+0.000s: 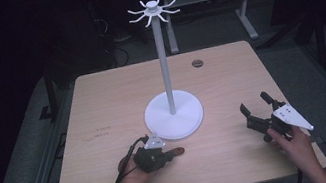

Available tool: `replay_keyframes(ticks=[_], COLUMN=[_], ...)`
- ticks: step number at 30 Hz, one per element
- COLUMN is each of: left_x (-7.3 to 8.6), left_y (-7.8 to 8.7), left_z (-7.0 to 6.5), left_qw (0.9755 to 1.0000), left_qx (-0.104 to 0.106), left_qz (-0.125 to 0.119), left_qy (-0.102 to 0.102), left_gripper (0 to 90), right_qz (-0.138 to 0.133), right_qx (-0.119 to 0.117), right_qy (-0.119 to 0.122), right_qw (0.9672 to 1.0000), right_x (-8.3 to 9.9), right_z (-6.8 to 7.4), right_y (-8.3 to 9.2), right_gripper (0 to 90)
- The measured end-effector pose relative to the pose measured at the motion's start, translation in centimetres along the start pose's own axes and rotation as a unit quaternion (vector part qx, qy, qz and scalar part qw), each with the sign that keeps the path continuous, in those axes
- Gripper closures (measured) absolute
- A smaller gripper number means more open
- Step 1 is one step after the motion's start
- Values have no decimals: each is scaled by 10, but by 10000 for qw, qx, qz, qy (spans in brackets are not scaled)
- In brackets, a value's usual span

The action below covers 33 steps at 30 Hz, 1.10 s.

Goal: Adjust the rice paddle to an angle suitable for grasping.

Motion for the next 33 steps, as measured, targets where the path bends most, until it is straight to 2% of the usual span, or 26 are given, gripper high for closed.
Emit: replay_keyframes(ticks=[2,3,6,8,10,18,21,27,28,30,31,33], left_x=[0,0,0,0,0,-2,-2,-4,-4,-3,0,1], left_y=[0,1,1,0,1,3,4,17,21,27,34,37], left_z=[2,3,5,7,9,15,16,22,25,33,39,43], left_qw=[10000,10000,9999,9998,9997,9987,9988,9982,9976,9973,9964,9960], left_qx=[-35,-65,-126,-174,-227,-421,-350,-304,-298,-354,-406,-444], left_qz=[-19,-13,0,-6,19,-127,-161,-332,-386,-396,-431,-453], left_qy=[85,40,54,138,95,264,318,406,486,506,601,632], left_gripper=[900,900,900,900,900,900,900,900,900,900,900,900], right_qz=[-1,0,0,1,0,6,5,6,4,-2,-2,4], right_qx=[0,0,-3,-1,-3,-3,-6,-5,-1,0,-4,-7], right_qy=[3,1,-1,-3,0,3,14,8,1,4,3,8], right_qw=[10000,10000,10000,10000,10000,10000,10000,10000,10000,10000,10000,10000], right_x=[0,0,0,0,0,0,0,0,0,0,0,0], right_z=[0,0,0,0,0,0,0,0,0,0,0,0], right_y=[0,0,0,0,0,0,0,0,0,0,0,0], right_gripper=[133,133,133,133,133,133,133,133,133,133,133,133])
Point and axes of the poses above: each handheld gripper's, and its own axes: y roughly backward along the jaws, x roughly out of its underside, z roughly to its left, the point moved 6 cm from there along -y, roughly forward along the jaws, and after that the axes turned 12 degrees about y, right-handed, at the moved point
